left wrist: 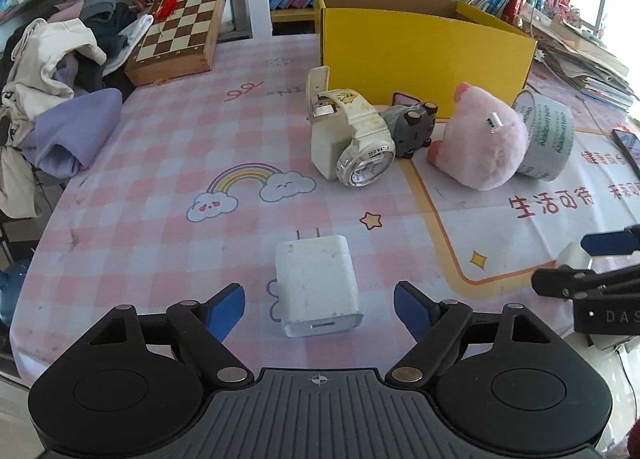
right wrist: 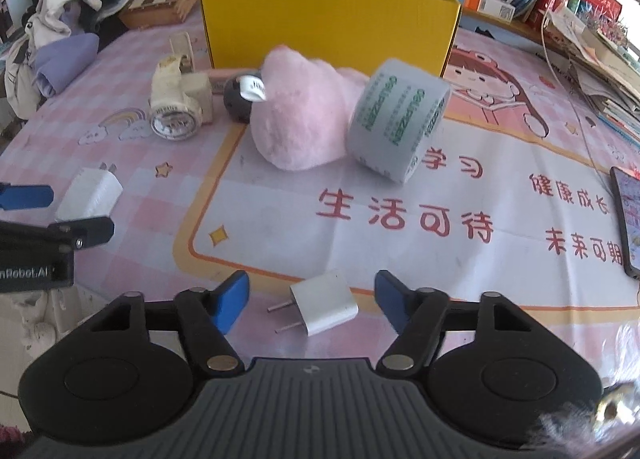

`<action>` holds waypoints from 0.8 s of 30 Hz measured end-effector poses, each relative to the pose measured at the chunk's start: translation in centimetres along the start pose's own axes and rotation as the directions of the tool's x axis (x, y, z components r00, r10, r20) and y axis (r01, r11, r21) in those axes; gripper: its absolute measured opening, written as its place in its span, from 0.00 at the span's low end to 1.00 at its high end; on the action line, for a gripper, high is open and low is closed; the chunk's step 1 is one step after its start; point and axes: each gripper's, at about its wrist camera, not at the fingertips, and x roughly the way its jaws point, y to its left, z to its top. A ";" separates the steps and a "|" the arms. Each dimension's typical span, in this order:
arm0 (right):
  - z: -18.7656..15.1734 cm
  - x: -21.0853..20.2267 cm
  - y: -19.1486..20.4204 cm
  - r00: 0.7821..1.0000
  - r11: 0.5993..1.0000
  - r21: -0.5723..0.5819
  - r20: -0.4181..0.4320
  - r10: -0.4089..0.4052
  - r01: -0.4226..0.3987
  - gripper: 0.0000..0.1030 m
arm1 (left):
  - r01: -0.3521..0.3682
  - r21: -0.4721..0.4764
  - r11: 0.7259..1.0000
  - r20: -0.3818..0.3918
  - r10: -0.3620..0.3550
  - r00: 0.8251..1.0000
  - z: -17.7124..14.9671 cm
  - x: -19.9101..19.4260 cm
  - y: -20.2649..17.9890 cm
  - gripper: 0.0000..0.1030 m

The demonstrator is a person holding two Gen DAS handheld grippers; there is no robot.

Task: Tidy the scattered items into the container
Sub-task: 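Grasp the white charger cube with left gripper while right gripper grasps the plug adapter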

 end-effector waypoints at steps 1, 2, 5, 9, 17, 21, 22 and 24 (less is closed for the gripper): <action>0.0 0.1 -0.1 1.000 1.000 0.000 -0.006 -0.002 0.002 0.58 | -0.003 0.001 1.000 0.000 0.003 1.000 0.1 0.1 -0.1 0.80; 0.0 0.2 -0.1 1.000 1.000 0.001 -0.010 -0.003 0.003 0.57 | -0.004 0.001 1.000 -0.001 0.004 1.000 0.1 0.2 -0.1 0.79; -0.1 0.3 -0.4 1.000 1.000 0.002 -0.022 -0.002 0.002 0.57 | -0.004 0.001 1.000 -0.005 0.004 1.000 0.3 0.5 -0.2 0.77; -0.3 0.2 -0.7 0.999 1.000 -0.001 -0.040 0.019 -0.019 0.58 | -0.002 -0.002 1.000 -0.014 0.002 1.000 0.4 0.9 -0.3 0.77; -0.7 0.0 -0.3 0.998 0.999 -0.028 -0.050 0.044 -0.046 0.50 | -0.002 -0.011 1.000 -0.029 0.001 1.000 0.4 1.4 -0.3 0.73; -0.6 0.0 -0.5 0.998 0.999 -0.020 -0.044 0.044 -0.044 0.44 | -0.002 -0.023 1.000 -0.032 0.002 0.999 0.4 1.5 0.0 0.67; -0.6 0.1 -0.5 0.998 0.999 -0.022 -0.043 0.042 -0.043 0.44 | -0.003 -0.024 1.000 -0.030 0.003 1.000 0.4 1.5 0.1 0.66; -0.5 0.1 -0.5 0.998 0.999 -0.021 -0.042 0.042 -0.043 0.43 | -0.005 -0.024 1.000 -0.022 0.004 1.000 0.5 1.5 0.2 0.52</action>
